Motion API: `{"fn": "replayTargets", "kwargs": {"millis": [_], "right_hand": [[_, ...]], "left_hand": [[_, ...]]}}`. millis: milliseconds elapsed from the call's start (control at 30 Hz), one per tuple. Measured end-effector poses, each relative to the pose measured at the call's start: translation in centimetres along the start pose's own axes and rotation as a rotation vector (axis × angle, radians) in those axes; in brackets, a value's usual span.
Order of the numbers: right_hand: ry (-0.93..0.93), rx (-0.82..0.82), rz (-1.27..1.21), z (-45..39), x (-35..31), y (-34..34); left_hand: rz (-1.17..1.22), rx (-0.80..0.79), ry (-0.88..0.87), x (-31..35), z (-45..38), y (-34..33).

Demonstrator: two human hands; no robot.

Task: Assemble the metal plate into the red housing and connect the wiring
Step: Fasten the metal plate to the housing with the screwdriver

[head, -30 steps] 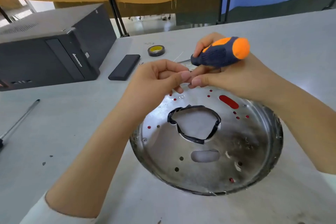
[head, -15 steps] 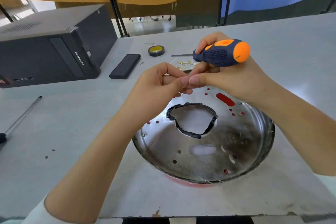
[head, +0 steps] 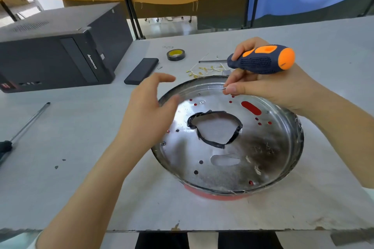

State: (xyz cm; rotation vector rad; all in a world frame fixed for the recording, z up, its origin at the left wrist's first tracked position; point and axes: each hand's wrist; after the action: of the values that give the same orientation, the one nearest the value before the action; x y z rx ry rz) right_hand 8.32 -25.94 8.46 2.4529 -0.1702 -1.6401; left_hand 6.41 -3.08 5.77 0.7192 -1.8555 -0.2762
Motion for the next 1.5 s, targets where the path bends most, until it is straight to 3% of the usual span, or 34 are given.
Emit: {"fn": "replayTargets", "kwargs": {"millis": [167, 333, 533, 733, 867, 1033, 1100, 1267, 1500], "right_hand": [[-0.004, -0.052, 0.007, 0.1, 0.1, -0.2], [0.035, -0.126, 0.031, 0.1, 0.0, -0.3], [0.099, -0.269, 0.015, 0.1, 0.8, -0.1], [0.22, -0.356, 0.044, 0.1, 1.8, -1.2], [0.314, -0.358, 0.256, 0.6, 3.3, -2.5], [0.408, -0.364, 0.659, 0.5, 4.9, -2.3], [0.399, -0.382, 0.746, 0.6, 4.9, -1.8], [0.679, -0.508, 1.079, 0.6, 3.5, -1.5], [0.649, -0.531, 1.243, 0.1, 2.8, -1.5]], "left_hand": [[0.087, -0.1, 0.328, -1.6, 0.7, 0.1], [0.058, -0.131, 0.299, -2.7, -0.1, -0.3], [0.11, -0.338, 0.316, -4.4, -5.5, -0.6], [0.152, -0.239, 0.346, -4.1, -7.9, -2.3], [0.152, -0.209, 0.424, -4.1, -6.5, -1.6], [0.388, -0.156, 0.632, -4.3, -4.0, 0.5], [0.375, -0.181, 0.618, -4.5, -3.1, 0.9], [0.304, -0.26, 0.517, -4.2, -2.3, 0.0], [0.209, -0.329, 0.437, -4.4, -4.1, -0.1]]}}
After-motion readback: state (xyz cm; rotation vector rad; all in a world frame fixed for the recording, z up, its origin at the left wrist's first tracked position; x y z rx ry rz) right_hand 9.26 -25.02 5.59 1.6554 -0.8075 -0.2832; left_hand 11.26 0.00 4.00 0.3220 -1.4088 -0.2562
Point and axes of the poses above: each hand's wrist, its own z-axis away from the middle knuckle, its own y-axis out of the back of the hand, x = y × z, and after that the axes turned 11 degrees about x, right-handed
